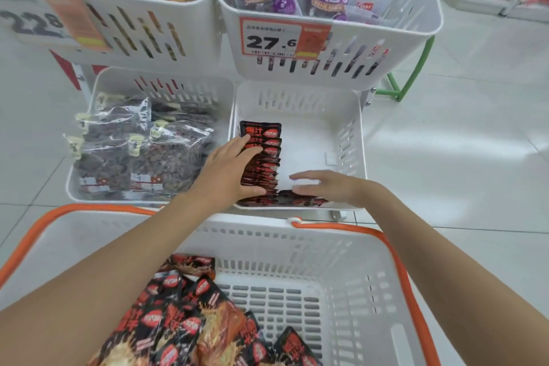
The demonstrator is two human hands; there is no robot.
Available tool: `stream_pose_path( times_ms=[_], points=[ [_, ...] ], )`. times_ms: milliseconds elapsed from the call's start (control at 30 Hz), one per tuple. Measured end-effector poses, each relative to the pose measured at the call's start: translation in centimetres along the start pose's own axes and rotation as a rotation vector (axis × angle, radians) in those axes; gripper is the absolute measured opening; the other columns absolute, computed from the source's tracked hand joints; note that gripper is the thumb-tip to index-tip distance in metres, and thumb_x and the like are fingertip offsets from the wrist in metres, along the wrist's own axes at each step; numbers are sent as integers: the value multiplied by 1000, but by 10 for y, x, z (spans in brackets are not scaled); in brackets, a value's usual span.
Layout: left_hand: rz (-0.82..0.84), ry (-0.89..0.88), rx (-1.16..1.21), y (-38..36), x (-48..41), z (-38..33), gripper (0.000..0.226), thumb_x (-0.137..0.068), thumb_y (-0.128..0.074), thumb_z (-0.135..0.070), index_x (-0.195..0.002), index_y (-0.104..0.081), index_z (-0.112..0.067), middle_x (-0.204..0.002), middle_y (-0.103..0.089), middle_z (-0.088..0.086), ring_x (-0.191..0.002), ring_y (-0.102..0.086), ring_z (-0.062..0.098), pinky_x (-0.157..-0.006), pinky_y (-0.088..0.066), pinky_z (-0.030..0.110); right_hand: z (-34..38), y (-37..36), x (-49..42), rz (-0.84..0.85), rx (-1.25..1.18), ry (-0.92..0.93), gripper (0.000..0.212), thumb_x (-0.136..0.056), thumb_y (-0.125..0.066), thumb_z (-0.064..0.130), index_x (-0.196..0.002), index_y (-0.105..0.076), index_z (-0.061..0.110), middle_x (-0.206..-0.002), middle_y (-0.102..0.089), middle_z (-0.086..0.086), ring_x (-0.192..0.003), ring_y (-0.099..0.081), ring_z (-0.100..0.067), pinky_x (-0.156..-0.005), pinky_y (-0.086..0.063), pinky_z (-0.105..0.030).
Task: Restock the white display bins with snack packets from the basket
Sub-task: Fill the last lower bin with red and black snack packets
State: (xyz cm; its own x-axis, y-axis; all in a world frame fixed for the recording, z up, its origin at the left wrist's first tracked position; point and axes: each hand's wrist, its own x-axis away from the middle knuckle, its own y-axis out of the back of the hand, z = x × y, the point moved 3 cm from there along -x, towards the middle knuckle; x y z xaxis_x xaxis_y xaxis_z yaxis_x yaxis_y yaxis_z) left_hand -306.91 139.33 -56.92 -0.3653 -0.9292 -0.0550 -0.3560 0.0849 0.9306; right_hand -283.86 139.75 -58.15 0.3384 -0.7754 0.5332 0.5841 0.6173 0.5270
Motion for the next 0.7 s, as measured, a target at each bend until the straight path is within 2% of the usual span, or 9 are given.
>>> stream_pose_path(
  times_ms=[100,200,300,400,500,567,633,667,700],
  points=[
    [-17,38,70,15,19,-13,83,-82,-70,-54,-151,-35,-25,-160,-26,0,-147,-20,20,-119,-16,39,27,0,36,-448,-124,165,27,-88,-68,37,-115,-63,35,-134,-52,9,-115,-54,-9,-97,-43,-28],
    [-98,26,206,34,53,-27,59,-84,-74,-41,-136,-53,-21,-131,-57,-1,-118,-50,18,-101,-40,34,61,-35,80,-543,-283,307,19,-87,-68,22,-104,-67,31,-107,-64,8,-89,-66,-13,-78,-54,-30],
    [-143,33,279,52,107,-23,35,-85,-74,-32,-116,-61,-22,-98,-55,-11,-82,-51,11,-76,-47,32,85,-88,113,-410,-300,348,15,-87,-68,18,-96,-68,30,-95,-70,3,-81,-67,-18,-71,-53,-27],
    [-122,130,286,57,163,6,29,-85,-75,-28,-110,-61,-23,-92,-56,-11,-73,-55,11,-71,-51,36,79,-154,107,-106,-196,225,18,-89,-69,17,-106,-68,18,-102,-67,-5,-92,-63,-18,-83,-50,-28],
    [-70,311,322,57,212,39,31,-85,-75,-30,-111,-60,-20,-93,-58,-7,-74,-57,14,-74,-51,36,67,-221,84,89,-50,40,56,-86,-72,35,-135,-52,15,-131,-54,-7,-115,-56,-23,-102,-46,-39],
    [-18,405,344,55,237,55,33,-83,-76,-33,-109,-60,-21,-97,-61,-4,-77,-58,14,-75,-51,35,69,-260,74,156,-133,-62,88,-84,-69,49,-153,-23,18,-155,-31,-6,-135,-42,-28,-107,-40,-38],
    [3,467,346,54,255,65,33,-85,-75,-31,-112,-60,-20,-105,-61,0,-80,-58,15,-79,-53,36,77,-289,64,160,-182,-130,106,-85,-63,57,-155,5,17,-155,-32,-11,-135,-43,-29,-101,-42,-36],
    [4,495,357,53,262,68,35,-86,-74,-30,-115,-60,-19,-109,-60,1,-82,-58,15,-80,-53,36,81,-302,60,130,-133,-154,111,-83,-62,62,-155,8,15,-149,-40,-15,-129,-49,-31,-98,-45,-39],
    [-1,527,390,52,268,71,37,-87,-73,-29,-119,-59,-18,-112,-59,1,-85,-59,16,-80,-52,34,83,-312,53,64,-55,-172,111,-79,-63,67,-155,-4,13,-145,-44,-16,-125,-51,-30,-96,-47,-40]
  ],
)
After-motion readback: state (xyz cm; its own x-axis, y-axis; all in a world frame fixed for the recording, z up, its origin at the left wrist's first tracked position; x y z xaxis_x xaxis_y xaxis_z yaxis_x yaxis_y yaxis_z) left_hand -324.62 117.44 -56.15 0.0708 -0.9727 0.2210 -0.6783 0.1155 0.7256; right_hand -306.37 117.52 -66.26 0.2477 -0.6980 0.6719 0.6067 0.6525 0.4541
